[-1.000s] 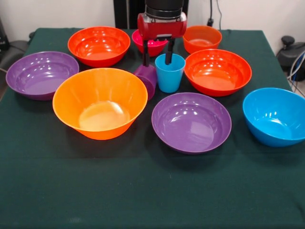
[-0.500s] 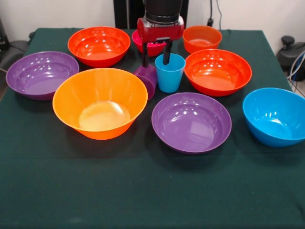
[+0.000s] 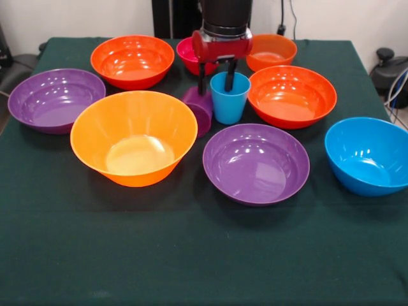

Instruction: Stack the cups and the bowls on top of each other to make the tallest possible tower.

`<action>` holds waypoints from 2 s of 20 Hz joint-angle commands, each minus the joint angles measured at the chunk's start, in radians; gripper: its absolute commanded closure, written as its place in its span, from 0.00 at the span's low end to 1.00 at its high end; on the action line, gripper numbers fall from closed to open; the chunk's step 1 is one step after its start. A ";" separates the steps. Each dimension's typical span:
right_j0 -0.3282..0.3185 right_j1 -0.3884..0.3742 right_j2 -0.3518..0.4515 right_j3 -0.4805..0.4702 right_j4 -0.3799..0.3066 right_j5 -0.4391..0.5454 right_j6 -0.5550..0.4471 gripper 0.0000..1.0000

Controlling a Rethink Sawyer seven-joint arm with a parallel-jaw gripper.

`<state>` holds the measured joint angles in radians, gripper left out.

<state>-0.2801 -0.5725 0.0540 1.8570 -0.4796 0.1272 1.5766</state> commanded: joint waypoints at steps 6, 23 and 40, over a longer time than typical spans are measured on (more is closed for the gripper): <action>0.029 0.101 -0.005 0.050 -0.061 -0.102 0.109 1.00; -0.028 -0.010 0.090 0.053 0.000 0.110 0.015 1.00; -0.056 -0.309 0.246 0.001 0.120 0.593 -0.077 1.00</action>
<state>-0.3709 -0.8708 0.1621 1.9387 -0.3981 0.5566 1.5768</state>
